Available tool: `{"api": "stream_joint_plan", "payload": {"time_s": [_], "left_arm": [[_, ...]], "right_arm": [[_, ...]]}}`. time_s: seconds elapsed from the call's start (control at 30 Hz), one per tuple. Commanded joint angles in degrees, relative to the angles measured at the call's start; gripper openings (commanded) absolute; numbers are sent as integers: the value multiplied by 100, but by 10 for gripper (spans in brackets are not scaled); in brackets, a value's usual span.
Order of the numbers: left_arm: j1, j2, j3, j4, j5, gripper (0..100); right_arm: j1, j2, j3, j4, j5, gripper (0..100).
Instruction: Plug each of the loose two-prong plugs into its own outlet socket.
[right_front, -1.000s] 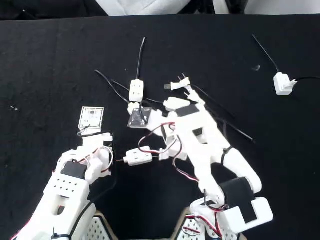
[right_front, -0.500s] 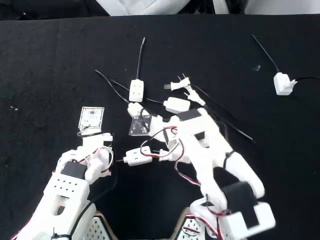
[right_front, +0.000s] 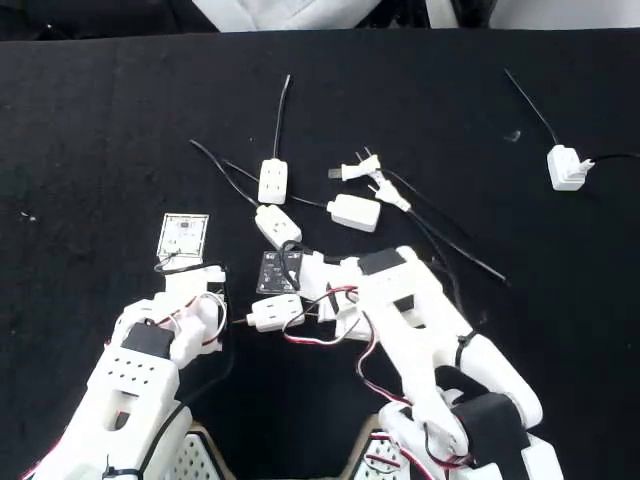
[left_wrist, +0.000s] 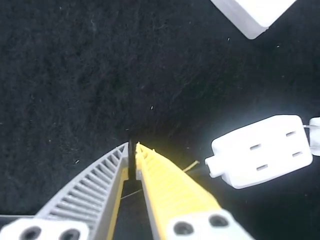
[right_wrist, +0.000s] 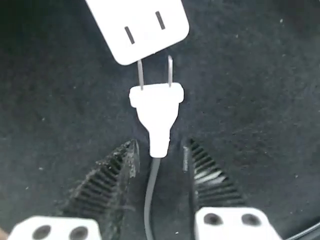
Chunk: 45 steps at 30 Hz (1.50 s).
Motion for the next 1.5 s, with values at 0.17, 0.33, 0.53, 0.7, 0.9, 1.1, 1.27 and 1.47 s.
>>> {"api": "stream_joint_plan", "payload": {"time_s": [0.17,0.33,0.53,0.7,0.9,1.1,1.27,1.47], "left_arm": [[13,-97,-92,-70,-70,37],[13,-97,-92,-70,-70,37],[13,-97,-84,-70,-70,37],[13,-97,-92,-70,-70,37],[13,-97,-92,-70,-70,37],[13,-97,-92,-70,-70,37],[-40,-105,-127,-62,-70,35],[-277,-105,-1024,941,-79,36]], "right_arm": [[-44,-154,-31,-334,-35,159],[-26,708,-409,-369,-35,158],[202,1376,-1121,202,-44,155],[571,1376,-1297,422,158,130],[580,1393,-1323,369,176,83],[721,875,-1481,712,-62,11],[712,-760,-1552,1336,-281,11],[624,-2818,-1305,1468,-747,11]]}}
